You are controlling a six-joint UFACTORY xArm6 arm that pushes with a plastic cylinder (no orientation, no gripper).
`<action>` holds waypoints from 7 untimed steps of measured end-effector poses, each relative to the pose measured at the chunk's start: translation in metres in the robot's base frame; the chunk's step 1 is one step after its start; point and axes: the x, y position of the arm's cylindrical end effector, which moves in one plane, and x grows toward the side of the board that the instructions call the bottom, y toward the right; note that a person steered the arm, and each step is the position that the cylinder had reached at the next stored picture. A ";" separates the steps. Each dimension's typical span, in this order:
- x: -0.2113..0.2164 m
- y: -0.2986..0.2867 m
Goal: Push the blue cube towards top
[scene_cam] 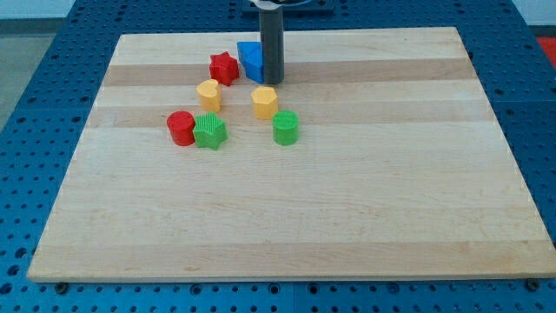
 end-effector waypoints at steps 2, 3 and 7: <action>-0.016 -0.002; -0.018 -0.002; 0.007 -0.027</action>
